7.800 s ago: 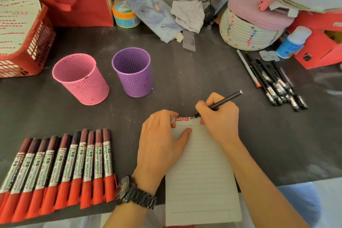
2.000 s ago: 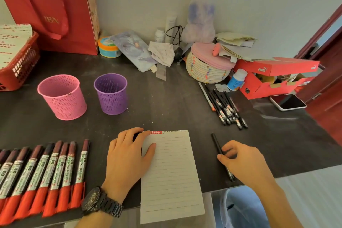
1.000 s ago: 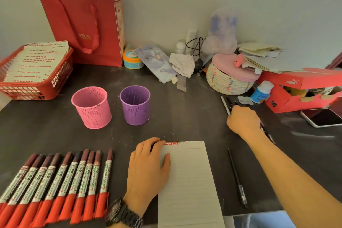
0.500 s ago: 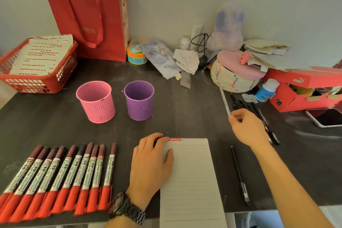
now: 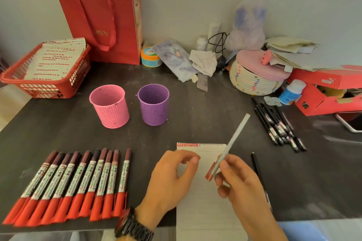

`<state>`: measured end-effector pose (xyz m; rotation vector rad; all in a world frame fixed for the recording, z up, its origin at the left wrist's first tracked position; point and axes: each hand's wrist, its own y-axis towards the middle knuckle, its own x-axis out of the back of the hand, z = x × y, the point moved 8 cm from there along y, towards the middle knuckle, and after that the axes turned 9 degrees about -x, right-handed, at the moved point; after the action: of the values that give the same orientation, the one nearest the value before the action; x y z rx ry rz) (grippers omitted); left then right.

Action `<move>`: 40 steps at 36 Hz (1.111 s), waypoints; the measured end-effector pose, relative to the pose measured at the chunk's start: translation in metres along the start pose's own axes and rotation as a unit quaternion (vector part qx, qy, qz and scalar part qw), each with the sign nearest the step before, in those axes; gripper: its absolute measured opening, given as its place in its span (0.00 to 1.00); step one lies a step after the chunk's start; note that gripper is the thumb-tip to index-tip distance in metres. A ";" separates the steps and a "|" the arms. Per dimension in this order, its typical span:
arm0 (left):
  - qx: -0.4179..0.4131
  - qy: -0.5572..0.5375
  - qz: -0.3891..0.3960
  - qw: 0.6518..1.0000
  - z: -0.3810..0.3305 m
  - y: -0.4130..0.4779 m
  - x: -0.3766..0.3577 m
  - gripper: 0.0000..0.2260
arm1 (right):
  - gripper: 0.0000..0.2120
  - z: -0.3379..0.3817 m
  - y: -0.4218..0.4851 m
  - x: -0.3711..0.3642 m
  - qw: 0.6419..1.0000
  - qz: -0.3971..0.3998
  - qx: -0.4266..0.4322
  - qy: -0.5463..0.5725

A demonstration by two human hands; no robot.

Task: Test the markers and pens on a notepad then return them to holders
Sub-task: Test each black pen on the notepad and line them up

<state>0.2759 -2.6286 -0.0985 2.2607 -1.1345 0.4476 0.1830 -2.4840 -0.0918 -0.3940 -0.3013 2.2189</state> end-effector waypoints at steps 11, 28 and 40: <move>0.013 -0.051 0.067 0.996 -0.022 -0.012 -0.005 0.06 | 0.10 -0.002 -0.009 -0.005 0.998 -0.020 0.023 -0.052; -0.032 0.082 0.113 0.990 -0.027 -0.016 -0.007 0.25 | 0.10 -0.006 -0.017 -0.011 0.997 -0.016 0.063 -0.044; -0.014 0.164 0.065 0.984 -0.006 0.012 -0.003 0.21 | 0.08 0.016 -0.017 0.041 0.985 -0.121 0.110 0.054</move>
<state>0.2637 -2.6290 -0.0916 2.0017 -1.1089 0.8168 0.1645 -2.4429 -0.0781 -0.3362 -0.0420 1.9591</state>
